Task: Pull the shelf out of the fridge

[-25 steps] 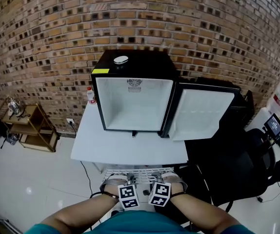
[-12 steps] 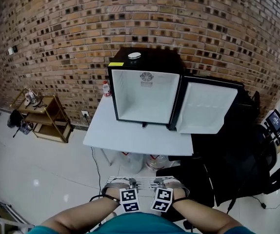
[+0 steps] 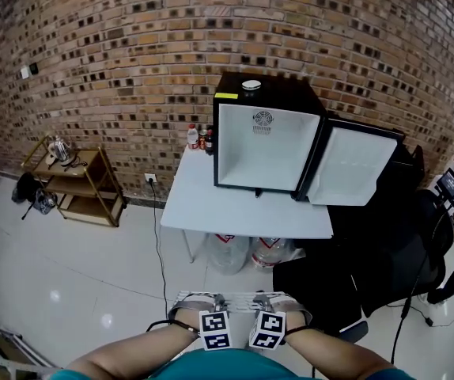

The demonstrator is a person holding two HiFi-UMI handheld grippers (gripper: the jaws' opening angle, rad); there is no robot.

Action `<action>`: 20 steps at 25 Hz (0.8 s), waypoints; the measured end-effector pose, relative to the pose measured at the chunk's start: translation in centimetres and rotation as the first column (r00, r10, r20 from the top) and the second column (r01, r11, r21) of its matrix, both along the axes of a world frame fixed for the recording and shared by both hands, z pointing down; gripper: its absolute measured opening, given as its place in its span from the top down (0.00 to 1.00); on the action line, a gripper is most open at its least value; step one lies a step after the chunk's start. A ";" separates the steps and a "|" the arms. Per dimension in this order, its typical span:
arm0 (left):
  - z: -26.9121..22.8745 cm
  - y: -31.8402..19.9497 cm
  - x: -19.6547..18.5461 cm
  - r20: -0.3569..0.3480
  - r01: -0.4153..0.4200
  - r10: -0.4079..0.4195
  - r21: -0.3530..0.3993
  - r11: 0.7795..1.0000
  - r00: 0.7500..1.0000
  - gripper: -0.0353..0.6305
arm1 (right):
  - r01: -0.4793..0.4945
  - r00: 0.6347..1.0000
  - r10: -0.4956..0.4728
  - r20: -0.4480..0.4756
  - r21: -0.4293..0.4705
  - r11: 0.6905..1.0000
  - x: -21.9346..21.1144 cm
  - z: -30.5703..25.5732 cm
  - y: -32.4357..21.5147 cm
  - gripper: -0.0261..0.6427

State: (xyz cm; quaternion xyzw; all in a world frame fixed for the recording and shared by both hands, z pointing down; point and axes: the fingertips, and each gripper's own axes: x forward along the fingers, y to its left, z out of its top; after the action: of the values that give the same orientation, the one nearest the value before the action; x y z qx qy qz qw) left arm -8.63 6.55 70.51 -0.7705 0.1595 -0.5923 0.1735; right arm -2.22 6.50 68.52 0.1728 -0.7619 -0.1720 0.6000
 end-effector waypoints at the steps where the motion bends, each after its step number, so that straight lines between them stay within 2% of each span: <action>1: -0.1 0.7 -1.1 -0.001 -0.008 0.008 0.000 1.000 1.000 0.88 | -0.005 1.000 0.005 -0.004 0.001 1.000 -1.1 -0.1 0.7 0.91; 5: 0.0 3.4 -4.3 -0.010 -0.032 0.032 -0.018 0.999 0.999 0.89 | -0.027 1.000 0.027 -0.015 -0.006 1.000 -4.4 -0.5 3.3 0.91; 9: 0.3 5.9 -4.5 -0.026 -0.041 0.040 -0.055 0.998 0.999 0.89 | -0.033 0.999 0.032 -0.025 -0.039 0.999 -4.5 0.3 6.0 0.91; 14: 0.3 8.4 -1.7 -0.026 -0.023 0.021 -0.096 0.995 0.999 0.89 | -0.011 1.000 0.010 -0.015 -0.075 0.997 -1.9 -0.6 8.3 0.91; 20: 1.5 12.7 4.7 -0.031 0.014 -0.019 -0.158 0.987 0.999 0.89 | 0.058 0.998 -0.061 -0.016 -0.124 0.991 4.2 0.3 12.1 0.91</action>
State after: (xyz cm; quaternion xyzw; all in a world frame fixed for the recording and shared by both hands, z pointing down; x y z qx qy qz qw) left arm -3.93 19.21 71.98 -0.7900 0.1213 -0.5919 0.1042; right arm 2.03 18.61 68.84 0.1108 -0.7699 -0.1439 0.6118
